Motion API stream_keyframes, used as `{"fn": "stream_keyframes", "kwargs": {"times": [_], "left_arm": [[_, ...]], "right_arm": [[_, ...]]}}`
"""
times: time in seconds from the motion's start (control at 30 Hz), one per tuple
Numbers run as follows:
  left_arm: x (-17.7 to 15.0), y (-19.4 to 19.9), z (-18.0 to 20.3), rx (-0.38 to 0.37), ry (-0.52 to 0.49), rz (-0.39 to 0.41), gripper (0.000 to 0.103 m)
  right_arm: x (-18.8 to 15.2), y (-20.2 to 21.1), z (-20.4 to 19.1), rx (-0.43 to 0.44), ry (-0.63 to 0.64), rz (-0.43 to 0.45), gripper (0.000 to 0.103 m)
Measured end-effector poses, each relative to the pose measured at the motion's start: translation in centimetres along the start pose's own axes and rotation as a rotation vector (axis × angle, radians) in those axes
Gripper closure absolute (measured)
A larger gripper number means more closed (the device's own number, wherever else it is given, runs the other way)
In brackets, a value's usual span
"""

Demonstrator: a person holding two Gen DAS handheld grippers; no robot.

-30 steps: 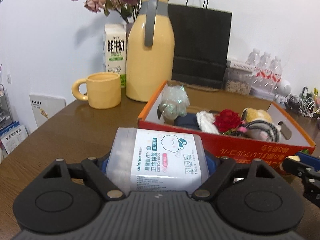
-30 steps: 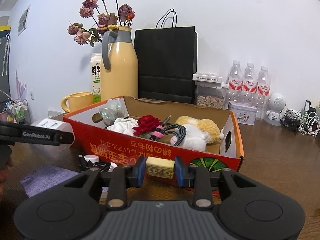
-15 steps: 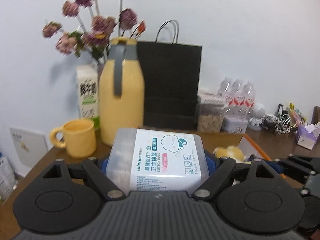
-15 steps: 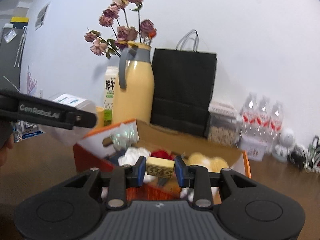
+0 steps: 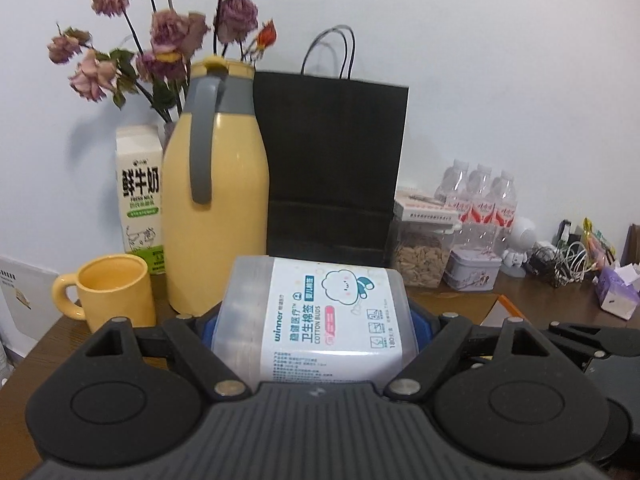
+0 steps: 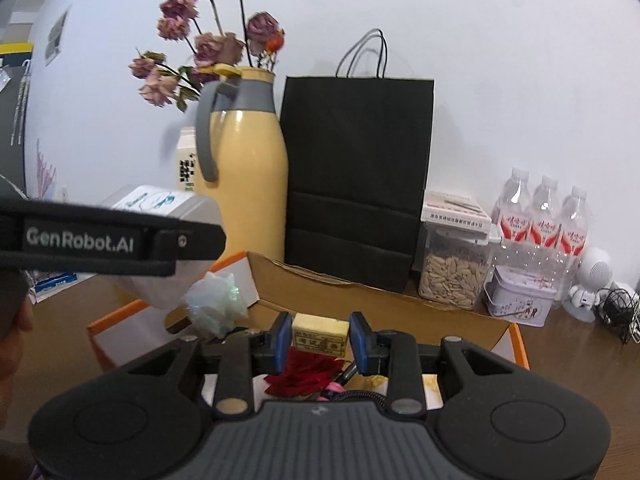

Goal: Organize objects
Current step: 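Carry the container and yellow block into the box and release both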

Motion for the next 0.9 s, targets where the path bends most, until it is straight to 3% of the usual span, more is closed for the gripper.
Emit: {"fn": "stream_keyframes", "kwargs": {"times": [0.63,0.7,0.77,0.87,0.9], "left_arm": [[-1.4,-3.3,0.6,0.009,-0.054,-0.056,0.018],[-1.4,-3.4,0.5,0.014,-0.047,-0.054,0.016],[-1.2,-3.3,0.3,0.031,-0.032,-0.044,0.000],[-1.0,-3.1,0.0,0.039,-0.011,-0.031,0.000],[-0.9,-3.0,0.0,0.042,-0.011,-0.032,0.000]], "right_arm": [[-1.0,-1.6,1.4,-0.018,-0.040,-0.068,0.073],[-1.0,-1.5,1.5,-0.022,-0.045,-0.064,0.066],[-0.9,-1.3,1.6,-0.028,-0.050,-0.057,0.036],[-0.8,-1.1,1.6,-0.039,-0.052,-0.047,0.013],[-0.8,-1.1,1.7,-0.043,-0.053,-0.045,0.010]]}}
Point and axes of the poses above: each gripper's, at about its wrist camera, not at the fingertips, and y roughly against the way its jaws point, z to its right, x to its top, the point moved 3 cm from there along -y, roughly the way its jaws point, and after that the axes turned 13 degrees about x, right-handed, at the moved point
